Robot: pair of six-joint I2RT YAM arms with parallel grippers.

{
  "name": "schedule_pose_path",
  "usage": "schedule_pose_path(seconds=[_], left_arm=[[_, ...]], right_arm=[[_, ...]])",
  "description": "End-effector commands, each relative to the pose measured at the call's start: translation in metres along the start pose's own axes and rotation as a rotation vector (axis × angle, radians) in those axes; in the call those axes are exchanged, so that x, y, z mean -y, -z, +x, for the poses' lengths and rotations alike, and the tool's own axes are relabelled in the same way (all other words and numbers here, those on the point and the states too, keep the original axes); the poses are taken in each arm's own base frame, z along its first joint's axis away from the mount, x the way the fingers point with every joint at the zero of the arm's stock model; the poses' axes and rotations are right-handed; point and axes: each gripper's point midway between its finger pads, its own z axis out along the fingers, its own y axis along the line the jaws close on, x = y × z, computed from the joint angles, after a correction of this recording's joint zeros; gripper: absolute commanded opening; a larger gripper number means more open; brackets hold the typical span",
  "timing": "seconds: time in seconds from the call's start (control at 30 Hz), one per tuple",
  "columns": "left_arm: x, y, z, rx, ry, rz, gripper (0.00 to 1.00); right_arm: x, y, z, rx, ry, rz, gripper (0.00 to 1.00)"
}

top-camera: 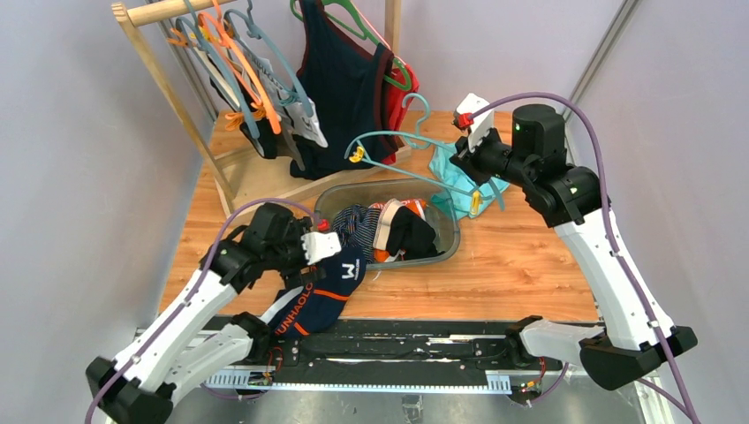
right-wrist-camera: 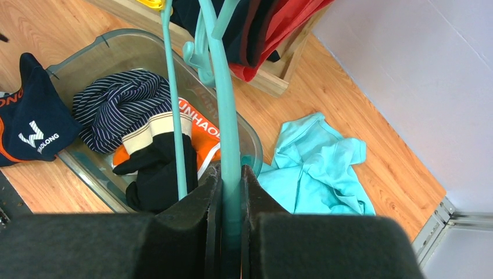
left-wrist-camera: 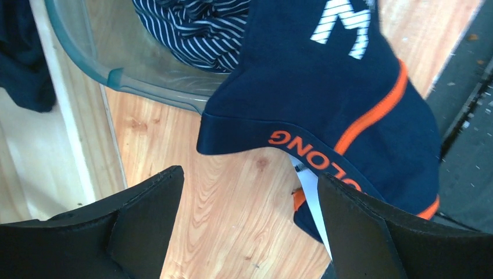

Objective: Remove the underwear clipped to the hanger
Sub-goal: Pick up the underwear from the center of the board.

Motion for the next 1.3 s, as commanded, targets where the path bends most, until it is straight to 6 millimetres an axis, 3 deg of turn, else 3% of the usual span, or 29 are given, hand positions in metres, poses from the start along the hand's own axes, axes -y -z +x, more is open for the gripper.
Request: schedule_pose_path(seconds=[0.0,0.2,0.43,0.5,0.7,0.93,1.17,1.27], left_arm=[[-0.031,-0.026,-0.002,-0.019,0.093,-0.119,0.90],[-0.032,-0.053,0.012,-0.105,0.172,-0.095,0.93],[-0.020,-0.067,0.010,-0.084,0.227,-0.005,0.91],[-0.015,-0.070,0.010,-0.080,0.232,0.021,0.84],[-0.004,-0.070,0.015,-0.109,0.249,0.074,0.47],[-0.005,-0.046,0.019,-0.175,0.202,0.086,0.08],[-0.021,-0.004,0.006,-0.181,0.164,0.022,0.03],[-0.028,0.015,-0.015,-0.110,0.172,-0.011,0.00]], right_arm=[[0.005,0.008,-0.011,0.056,-0.006,0.031,0.01],[0.003,0.009,-0.008,0.054,-0.001,0.029,0.01],[-0.001,0.009,-0.004,0.055,-0.001,0.017,0.01],[-0.002,0.009,-0.002,0.057,0.002,0.016,0.01],[-0.003,0.009,0.003,0.056,0.008,0.019,0.01],[-0.003,0.008,0.004,0.057,0.009,0.019,0.01],[-0.003,0.005,0.009,0.048,0.008,0.026,0.01],[-0.001,0.005,0.011,0.043,0.011,0.035,0.00]])
